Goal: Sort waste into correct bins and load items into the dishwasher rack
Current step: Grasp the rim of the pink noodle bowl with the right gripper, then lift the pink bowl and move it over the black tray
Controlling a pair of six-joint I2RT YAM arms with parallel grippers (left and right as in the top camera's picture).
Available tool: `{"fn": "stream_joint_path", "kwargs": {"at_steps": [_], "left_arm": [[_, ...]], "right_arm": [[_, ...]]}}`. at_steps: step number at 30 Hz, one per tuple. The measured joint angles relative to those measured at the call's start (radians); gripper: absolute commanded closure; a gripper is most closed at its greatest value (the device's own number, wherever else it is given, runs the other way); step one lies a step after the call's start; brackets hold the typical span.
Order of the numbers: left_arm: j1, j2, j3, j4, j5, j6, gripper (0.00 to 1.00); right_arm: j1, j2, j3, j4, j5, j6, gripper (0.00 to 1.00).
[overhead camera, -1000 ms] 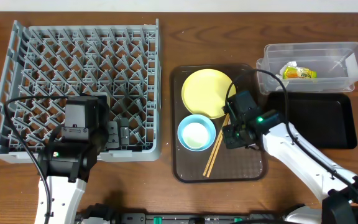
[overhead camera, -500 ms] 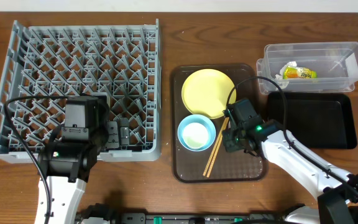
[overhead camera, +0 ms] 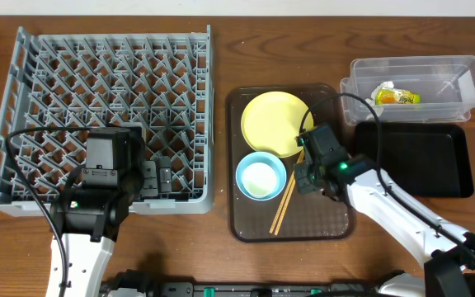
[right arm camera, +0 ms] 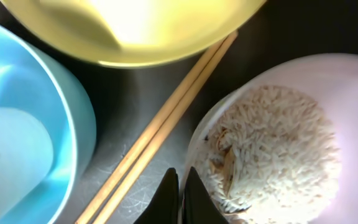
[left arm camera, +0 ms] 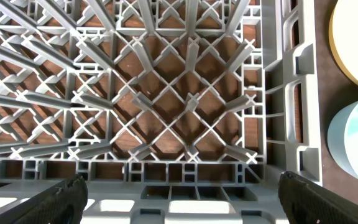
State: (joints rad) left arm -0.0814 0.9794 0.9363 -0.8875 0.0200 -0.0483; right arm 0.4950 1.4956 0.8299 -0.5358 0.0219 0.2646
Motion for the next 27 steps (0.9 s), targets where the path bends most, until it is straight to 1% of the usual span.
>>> {"fn": "stream_joint_path", "kwargs": {"at_steps": [5,11,20,27], "left_arm": [[0.0,0.0,0.0,0.0,0.0,0.0,0.0],[0.0,0.0,0.0,0.0,0.0,0.0,0.0],[0.0,0.0,0.0,0.0,0.0,0.0,0.0],[0.0,0.0,0.0,0.001,0.0,0.0,0.0]], "right_arm": [[-0.014,-0.019,0.091,-0.061,-0.027,0.011,0.99],[-0.118,-0.077,0.175,-0.075,-0.137,0.015,0.99],[-0.423,-0.109,0.185,-0.114,-0.417,0.014,0.99],[-0.617,-0.109,0.185,-0.196,-0.588,-0.055,0.99]]}}
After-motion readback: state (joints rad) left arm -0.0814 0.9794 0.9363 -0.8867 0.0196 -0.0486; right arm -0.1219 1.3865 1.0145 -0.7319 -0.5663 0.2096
